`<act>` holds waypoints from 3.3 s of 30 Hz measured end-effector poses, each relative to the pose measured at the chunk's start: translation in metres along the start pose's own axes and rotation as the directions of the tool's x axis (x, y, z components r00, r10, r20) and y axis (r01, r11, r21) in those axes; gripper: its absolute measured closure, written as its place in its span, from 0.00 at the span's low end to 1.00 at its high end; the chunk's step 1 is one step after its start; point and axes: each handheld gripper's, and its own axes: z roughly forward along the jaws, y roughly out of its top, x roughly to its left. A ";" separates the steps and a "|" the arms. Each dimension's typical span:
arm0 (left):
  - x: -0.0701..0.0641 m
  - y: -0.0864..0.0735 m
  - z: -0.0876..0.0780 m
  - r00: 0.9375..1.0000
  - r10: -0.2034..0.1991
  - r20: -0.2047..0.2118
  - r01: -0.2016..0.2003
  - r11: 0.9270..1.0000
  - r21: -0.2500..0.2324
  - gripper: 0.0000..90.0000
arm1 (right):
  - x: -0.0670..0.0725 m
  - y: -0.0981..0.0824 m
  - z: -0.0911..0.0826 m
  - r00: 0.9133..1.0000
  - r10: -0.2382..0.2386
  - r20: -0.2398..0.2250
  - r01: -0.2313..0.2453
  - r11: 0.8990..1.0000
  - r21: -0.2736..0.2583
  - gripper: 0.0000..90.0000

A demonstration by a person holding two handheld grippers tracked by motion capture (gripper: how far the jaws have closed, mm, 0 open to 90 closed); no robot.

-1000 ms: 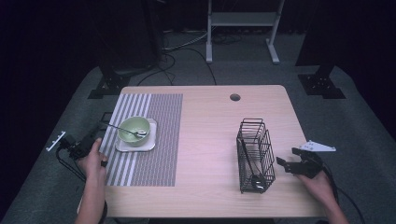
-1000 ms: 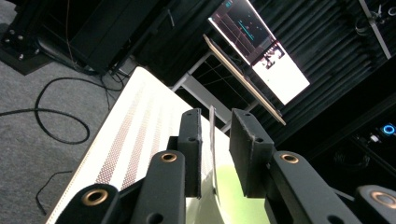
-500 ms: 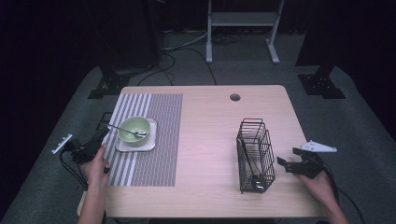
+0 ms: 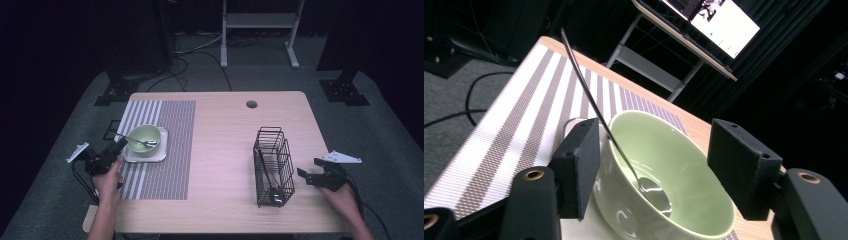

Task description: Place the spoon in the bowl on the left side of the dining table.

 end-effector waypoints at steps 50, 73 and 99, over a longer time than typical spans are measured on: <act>-0.083 -0.029 0.040 0.974 0.168 0.154 -0.193 0.967 0.165 0.12 | -0.001 -0.003 -0.006 1.000 0.003 0.009 -0.003 1.000 -0.007 0.15; -0.117 -0.049 0.047 0.945 0.236 0.225 -0.282 0.938 0.202 0.11 | -0.001 -0.003 -0.007 1.000 0.005 0.011 -0.005 1.000 -0.012 0.15; -0.145 -0.078 0.044 0.886 0.350 0.305 -0.425 0.875 0.231 0.11 | -0.003 -0.004 -0.011 1.000 0.012 0.012 -0.012 1.000 -0.024 0.15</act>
